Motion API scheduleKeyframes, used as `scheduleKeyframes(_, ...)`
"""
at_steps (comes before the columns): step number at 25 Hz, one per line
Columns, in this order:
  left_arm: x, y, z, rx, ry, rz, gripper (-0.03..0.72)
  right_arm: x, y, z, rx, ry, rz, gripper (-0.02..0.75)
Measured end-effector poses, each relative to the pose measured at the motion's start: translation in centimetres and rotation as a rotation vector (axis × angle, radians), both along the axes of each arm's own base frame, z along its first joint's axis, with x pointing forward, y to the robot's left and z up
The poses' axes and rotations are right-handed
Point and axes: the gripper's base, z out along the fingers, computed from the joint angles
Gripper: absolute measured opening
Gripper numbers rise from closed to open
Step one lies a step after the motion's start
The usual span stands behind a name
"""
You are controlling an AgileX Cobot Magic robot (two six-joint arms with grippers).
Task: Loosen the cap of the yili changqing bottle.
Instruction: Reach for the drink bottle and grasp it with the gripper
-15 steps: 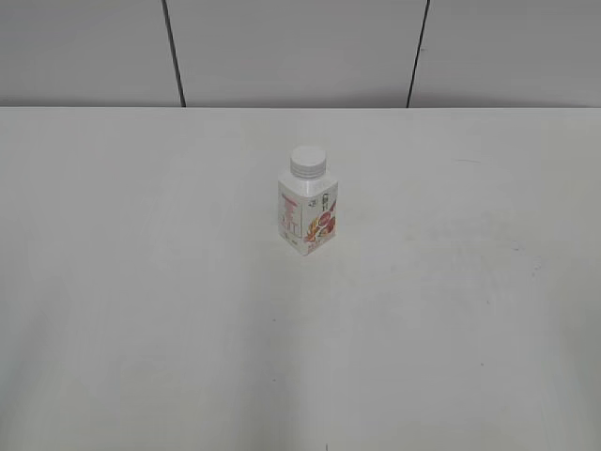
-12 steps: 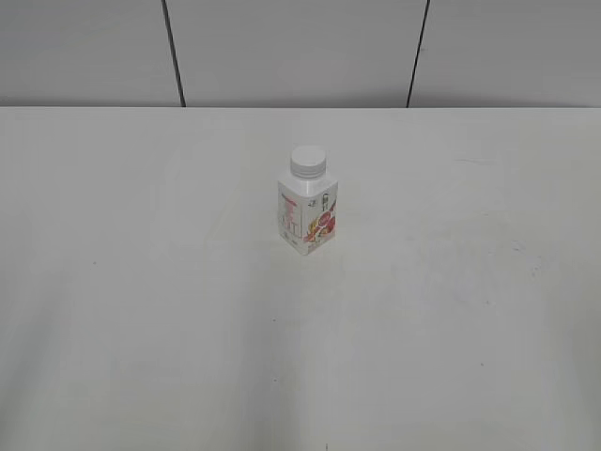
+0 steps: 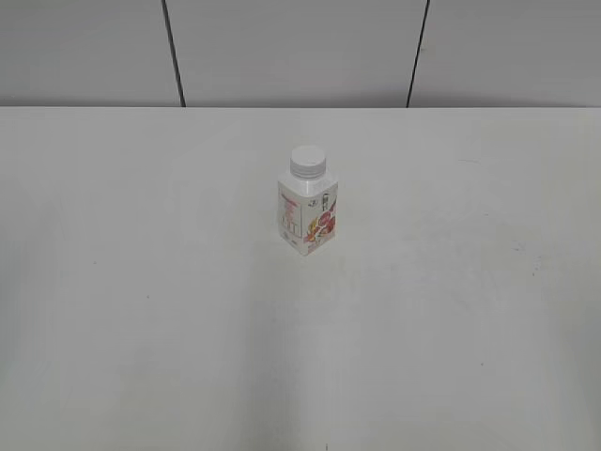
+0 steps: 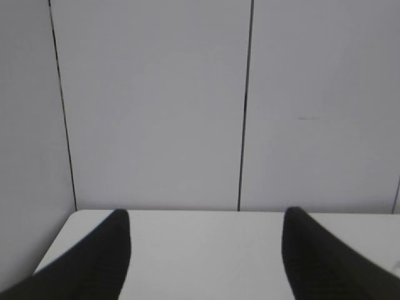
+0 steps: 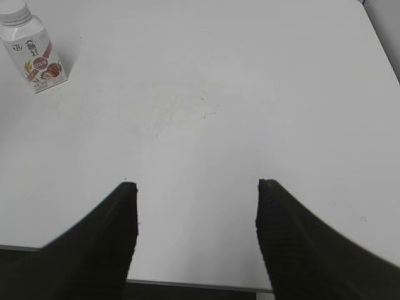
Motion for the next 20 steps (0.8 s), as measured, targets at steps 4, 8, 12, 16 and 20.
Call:
scheduleKeyframes(4, 3.2, 0.5, -1.0, 0.003, -0.057, 0.022, 0.468, 0.0, 0.0, 0.0, 0.0, 0.0, 0.0, 0.48)
scheduleKeyframes(8, 6.0, 0.9, -1.4, -0.007, -0.075, 0.037, 0.459, 0.0, 0.0, 0.0, 0.0, 0.0, 0.0, 0.48)
scheduleKeyframes(12, 8.4, 1.2, -1.7, -0.006, -0.07, 0.049, 0.456, 0.0, 0.0, 0.0, 0.0, 0.0, 0.0, 0.48)
scheduleKeyframes(16, 9.9, 1.4, -2.0, -0.005, -0.06, 0.056, 0.441, 0.0, 0.0, 0.0, 0.0, 0.0, 0.0, 0.48)
scheduleKeyframes(20, 11.4, 1.5, -2.4, -0.002, -0.065, 0.064, 0.436, 0.0, 0.0, 0.0, 0.0, 0.0, 0.0, 0.48)
